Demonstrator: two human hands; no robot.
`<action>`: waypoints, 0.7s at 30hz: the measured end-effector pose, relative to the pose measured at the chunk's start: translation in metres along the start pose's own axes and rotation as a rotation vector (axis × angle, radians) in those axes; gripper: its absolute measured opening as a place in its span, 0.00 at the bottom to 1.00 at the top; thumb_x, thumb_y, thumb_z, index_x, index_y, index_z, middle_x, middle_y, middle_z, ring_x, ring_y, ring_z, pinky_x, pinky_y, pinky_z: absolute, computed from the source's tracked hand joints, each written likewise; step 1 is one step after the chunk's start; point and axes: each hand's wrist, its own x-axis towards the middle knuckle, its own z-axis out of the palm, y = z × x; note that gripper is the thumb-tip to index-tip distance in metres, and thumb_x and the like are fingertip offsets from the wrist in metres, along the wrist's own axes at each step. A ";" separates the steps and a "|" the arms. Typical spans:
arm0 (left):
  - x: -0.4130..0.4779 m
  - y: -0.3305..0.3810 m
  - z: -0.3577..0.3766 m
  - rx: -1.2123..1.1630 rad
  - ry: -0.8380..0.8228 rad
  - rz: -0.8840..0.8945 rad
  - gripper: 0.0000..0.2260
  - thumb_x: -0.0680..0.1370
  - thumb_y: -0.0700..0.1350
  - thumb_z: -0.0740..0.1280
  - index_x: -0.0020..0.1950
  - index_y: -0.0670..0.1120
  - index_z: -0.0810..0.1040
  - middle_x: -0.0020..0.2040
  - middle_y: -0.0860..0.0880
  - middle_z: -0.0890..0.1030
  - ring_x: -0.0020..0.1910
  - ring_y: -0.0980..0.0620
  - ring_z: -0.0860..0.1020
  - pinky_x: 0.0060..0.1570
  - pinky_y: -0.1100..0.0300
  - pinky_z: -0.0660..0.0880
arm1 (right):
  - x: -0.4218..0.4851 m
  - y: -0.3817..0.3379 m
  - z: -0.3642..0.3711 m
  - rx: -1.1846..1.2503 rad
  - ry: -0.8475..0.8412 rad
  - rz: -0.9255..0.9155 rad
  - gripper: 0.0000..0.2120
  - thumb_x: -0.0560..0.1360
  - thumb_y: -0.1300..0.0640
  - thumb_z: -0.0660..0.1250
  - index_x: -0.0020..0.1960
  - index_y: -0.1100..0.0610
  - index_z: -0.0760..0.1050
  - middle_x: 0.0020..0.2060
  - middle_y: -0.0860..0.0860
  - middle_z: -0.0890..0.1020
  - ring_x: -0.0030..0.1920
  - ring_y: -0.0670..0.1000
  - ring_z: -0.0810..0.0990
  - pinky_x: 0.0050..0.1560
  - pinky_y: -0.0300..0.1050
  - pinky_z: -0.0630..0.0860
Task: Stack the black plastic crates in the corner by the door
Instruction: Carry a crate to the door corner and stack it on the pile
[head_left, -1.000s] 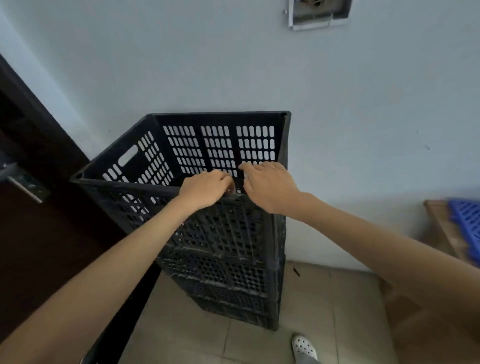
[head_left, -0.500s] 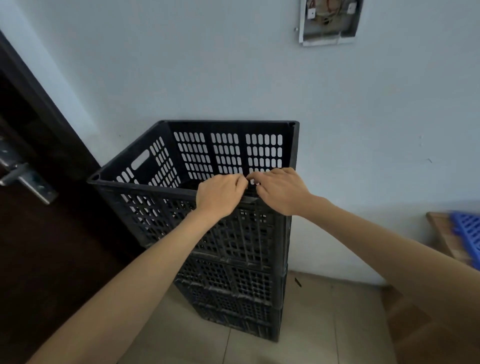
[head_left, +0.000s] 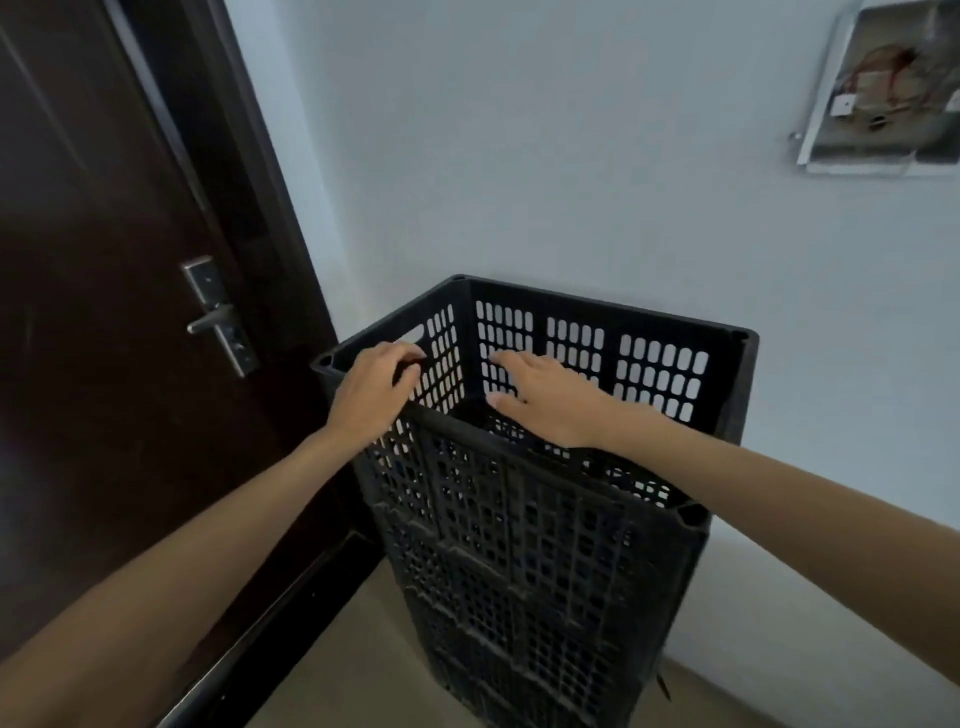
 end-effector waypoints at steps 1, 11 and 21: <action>0.001 -0.014 -0.003 0.014 0.020 -0.034 0.11 0.81 0.46 0.62 0.63 0.50 0.76 0.60 0.49 0.77 0.64 0.49 0.72 0.63 0.49 0.70 | 0.013 -0.013 0.006 -0.026 -0.005 -0.061 0.29 0.81 0.45 0.53 0.78 0.56 0.52 0.75 0.55 0.62 0.74 0.58 0.60 0.72 0.56 0.62; 0.057 -0.085 -0.023 0.203 -0.114 -0.069 0.24 0.80 0.47 0.65 0.74 0.45 0.65 0.73 0.45 0.67 0.72 0.46 0.67 0.70 0.49 0.66 | 0.153 -0.055 0.035 -0.185 0.037 -0.265 0.35 0.79 0.54 0.59 0.78 0.60 0.44 0.78 0.57 0.52 0.78 0.58 0.51 0.75 0.56 0.54; 0.163 -0.126 0.017 0.113 -0.483 0.006 0.42 0.78 0.56 0.66 0.80 0.41 0.44 0.81 0.44 0.47 0.80 0.47 0.48 0.78 0.51 0.49 | 0.288 -0.015 0.062 -0.314 -0.082 -0.050 0.42 0.77 0.54 0.62 0.78 0.62 0.37 0.78 0.59 0.41 0.78 0.58 0.40 0.77 0.55 0.43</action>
